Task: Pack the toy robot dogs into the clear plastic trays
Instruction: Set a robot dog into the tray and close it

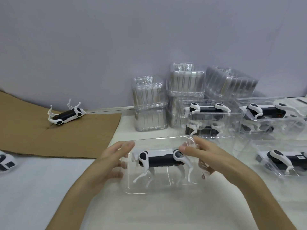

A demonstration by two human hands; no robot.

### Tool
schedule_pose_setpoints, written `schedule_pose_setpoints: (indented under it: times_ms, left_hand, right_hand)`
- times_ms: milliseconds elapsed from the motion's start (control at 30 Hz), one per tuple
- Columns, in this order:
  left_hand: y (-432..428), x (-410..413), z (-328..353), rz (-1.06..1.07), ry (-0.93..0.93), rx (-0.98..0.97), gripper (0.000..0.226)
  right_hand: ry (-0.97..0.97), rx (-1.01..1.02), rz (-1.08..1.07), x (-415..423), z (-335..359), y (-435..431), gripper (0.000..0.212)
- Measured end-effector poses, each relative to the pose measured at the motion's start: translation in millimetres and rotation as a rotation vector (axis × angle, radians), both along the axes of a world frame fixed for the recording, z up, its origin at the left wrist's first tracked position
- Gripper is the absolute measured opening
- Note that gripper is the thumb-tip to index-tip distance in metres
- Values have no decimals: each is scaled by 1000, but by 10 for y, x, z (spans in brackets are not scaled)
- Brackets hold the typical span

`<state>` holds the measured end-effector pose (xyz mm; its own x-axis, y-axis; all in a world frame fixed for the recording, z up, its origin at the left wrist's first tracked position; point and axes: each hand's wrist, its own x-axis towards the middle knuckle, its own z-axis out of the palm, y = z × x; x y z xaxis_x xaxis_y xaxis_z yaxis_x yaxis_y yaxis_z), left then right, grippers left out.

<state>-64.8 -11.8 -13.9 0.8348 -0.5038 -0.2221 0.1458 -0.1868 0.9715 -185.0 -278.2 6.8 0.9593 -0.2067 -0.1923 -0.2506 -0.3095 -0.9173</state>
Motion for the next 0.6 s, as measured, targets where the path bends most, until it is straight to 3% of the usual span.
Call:
schedule_pose_setpoints:
  times_ms: [200, 400, 500, 600]
  left_hand:
    - [19, -22, -49, -118, 87, -38, 73]
    - [-31, -48, -75, -123, -5, 48, 60]
    - [-97, -102, -76, -158, 2, 38, 60]
    - [-152, -127, -72, -155, -25, 18, 53]
  right_hand:
    - [10, -131, -114, -109, 21, -227, 53]
    - [6, -458, -177, -137, -92, -320, 27]
    - [-240, -574, -336, -87, -122, -283, 17]
    - [-617, -467, -337, -86, -18, -94, 5]
